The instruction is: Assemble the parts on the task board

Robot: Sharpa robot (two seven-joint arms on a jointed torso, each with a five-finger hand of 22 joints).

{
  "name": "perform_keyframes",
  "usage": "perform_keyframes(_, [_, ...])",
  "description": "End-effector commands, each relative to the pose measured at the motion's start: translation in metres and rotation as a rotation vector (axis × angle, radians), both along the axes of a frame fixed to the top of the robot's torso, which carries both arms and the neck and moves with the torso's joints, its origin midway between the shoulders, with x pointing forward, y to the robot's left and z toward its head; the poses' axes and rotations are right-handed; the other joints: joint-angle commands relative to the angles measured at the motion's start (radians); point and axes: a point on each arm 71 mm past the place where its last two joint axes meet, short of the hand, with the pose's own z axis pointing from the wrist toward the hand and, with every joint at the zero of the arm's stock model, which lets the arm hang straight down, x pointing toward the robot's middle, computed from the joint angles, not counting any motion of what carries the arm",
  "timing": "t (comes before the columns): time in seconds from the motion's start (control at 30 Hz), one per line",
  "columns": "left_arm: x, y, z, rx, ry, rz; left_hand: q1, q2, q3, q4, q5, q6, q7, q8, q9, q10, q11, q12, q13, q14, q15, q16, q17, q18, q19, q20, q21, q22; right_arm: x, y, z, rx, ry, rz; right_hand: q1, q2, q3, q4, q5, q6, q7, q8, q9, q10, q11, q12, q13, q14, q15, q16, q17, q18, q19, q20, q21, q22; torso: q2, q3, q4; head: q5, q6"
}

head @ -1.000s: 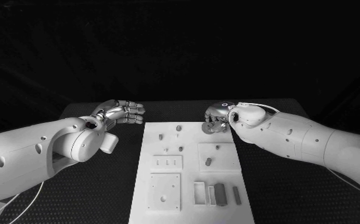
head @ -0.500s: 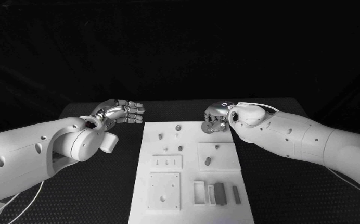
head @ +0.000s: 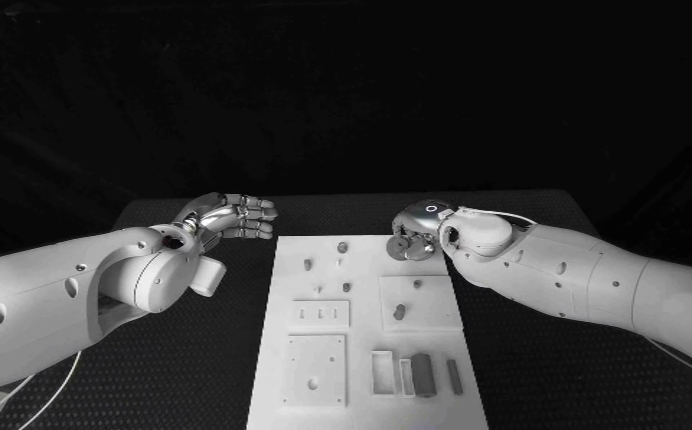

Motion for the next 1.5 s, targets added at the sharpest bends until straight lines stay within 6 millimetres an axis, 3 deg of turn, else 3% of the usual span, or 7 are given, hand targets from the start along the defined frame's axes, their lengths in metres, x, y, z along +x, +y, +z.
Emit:
perform_keyframes(0.03, [0.0, -0.002, 0.003, -0.003, -0.012, -0.013, 0.001, -0.004, 0.0, 0.007, -0.004, 0.005, 0.053, 0.0, -0.001, -0.002, -0.002, -0.004, -0.002, 0.0, 0.006, -0.006, 0.002, 0.015, 0.001, 0.005, -0.004, 0.002, -0.003, 0.002, -0.002, -0.079, -0.032, 0.005, -0.001, 0.0, 0.002, -0.007, 0.002, 0.077, 0.008, 0.003, 0.009, 0.003, -0.006, 0.004, -0.001, -0.001, -0.006, 0.007, 0.001, 0.047, 0.0, -0.001, 0.006, 0.019, 0.0, -0.0005, 0.0003, -0.002, 0.005])
perform_keyframes(0.57, [0.0, -0.002, 0.003, -0.003, -0.014, -0.01, 0.001, -0.004, 0.0, 0.007, -0.004, 0.005, 0.053, 0.0, -0.001, -0.002, -0.002, -0.004, -0.002, 0.0, 0.006, -0.006, 0.002, 0.015, 0.0, 0.005, -0.005, 0.002, -0.027, 0.042, 0.024, -0.073, -0.214, 0.102, -0.005, -0.02, 0.011, -0.006, 0.002, 0.085, 0.004, 0.004, 0.017, 0.015, -0.01, 0.007, -0.009, 0.002, -0.01, 0.012, 0.004, 0.047, 0.009, -0.004, 0.012, 0.018, -0.001, 0.0009, -0.0009, 0.001, 0.019])
perform_keyframes(0.9, [0.0, -0.002, 0.003, -0.003, -0.015, -0.011, 0.001, -0.004, 0.0, 0.008, -0.004, 0.005, 0.053, -0.001, -0.001, -0.002, -0.002, -0.004, -0.002, 0.0, 0.006, -0.007, 0.003, 0.015, 0.0, 0.005, -0.005, 0.002, -0.051, 0.088, 0.033, -0.047, -0.266, 0.205, -0.007, -0.038, 0.019, 0.003, 0.002, 0.088, 0.002, 0.002, 0.02, 0.023, -0.011, 0.007, -0.016, 0.003, -0.011, 0.015, 0.006, 0.047, 0.016, -0.007, 0.016, 0.017, 0.0, -0.0005, 0.0031, 0.005, 0.029])
perform_keyframes(1.27, [0.0, -0.004, 0.003, -0.004, -0.015, -0.014, 0.0, -0.004, 0.0, 0.008, -0.004, 0.004, 0.053, -0.001, -0.001, -0.003, -0.002, -0.004, -0.002, 0.0, 0.007, -0.007, 0.003, 0.015, 0.0, 0.005, -0.005, 0.002, -0.045, 0.116, 0.03, -0.045, -0.271, 0.231, -0.006, -0.039, 0.022, 0.005, 0.002, 0.087, 0.002, 0.001, 0.021, 0.024, -0.011, 0.006, -0.018, 0.003, -0.011, 0.015, 0.007, 0.047, 0.017, -0.008, 0.016, 0.017, 0.001, -0.0034, 0.0062, 0.015, 0.032])
perform_keyframes(1.5, [0.0, -0.006, 0.003, -0.004, -0.015, -0.016, 0.0, -0.004, 0.0, 0.008, -0.004, 0.004, 0.053, -0.001, -0.001, -0.003, -0.002, -0.004, -0.002, 0.0, 0.007, -0.008, 0.004, 0.015, 0.0, 0.005, -0.006, 0.002, -0.042, 0.124, 0.019, -0.054, -0.253, 0.235, -0.005, -0.04, 0.023, 0.006, 0.002, 0.086, 0.003, 0.0, 0.021, 0.024, -0.011, 0.006, -0.019, 0.003, -0.011, 0.016, 0.007, 0.047, 0.017, -0.008, 0.017, 0.017, 0.002, -0.0025, 0.0083, 0.017, 0.028])
